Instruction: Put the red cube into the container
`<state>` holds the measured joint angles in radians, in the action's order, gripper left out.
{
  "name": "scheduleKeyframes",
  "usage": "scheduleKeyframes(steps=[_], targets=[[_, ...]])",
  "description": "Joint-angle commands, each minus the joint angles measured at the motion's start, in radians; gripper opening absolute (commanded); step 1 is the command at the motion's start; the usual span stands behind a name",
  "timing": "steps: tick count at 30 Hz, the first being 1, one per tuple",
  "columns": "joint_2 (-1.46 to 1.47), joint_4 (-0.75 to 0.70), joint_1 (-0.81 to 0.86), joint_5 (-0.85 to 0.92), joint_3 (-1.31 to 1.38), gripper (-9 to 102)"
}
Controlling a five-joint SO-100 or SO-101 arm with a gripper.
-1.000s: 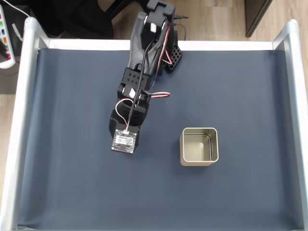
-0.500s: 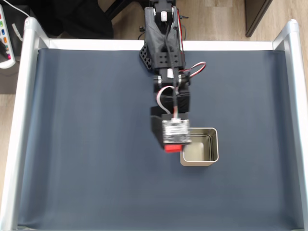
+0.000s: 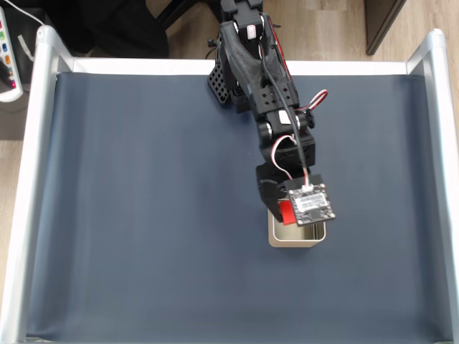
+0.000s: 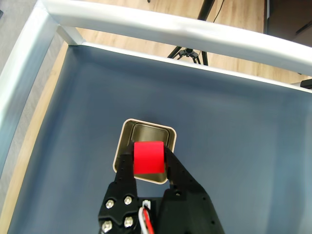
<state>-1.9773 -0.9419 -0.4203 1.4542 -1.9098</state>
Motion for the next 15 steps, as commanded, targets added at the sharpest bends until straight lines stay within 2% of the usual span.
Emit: scheduleKeyframes(steps=[1, 15], targets=[[0.005, 0.002, -0.023, -0.014, 0.060, 0], [0.044, 0.081, -0.023, -0.020, 0.014, 0]])
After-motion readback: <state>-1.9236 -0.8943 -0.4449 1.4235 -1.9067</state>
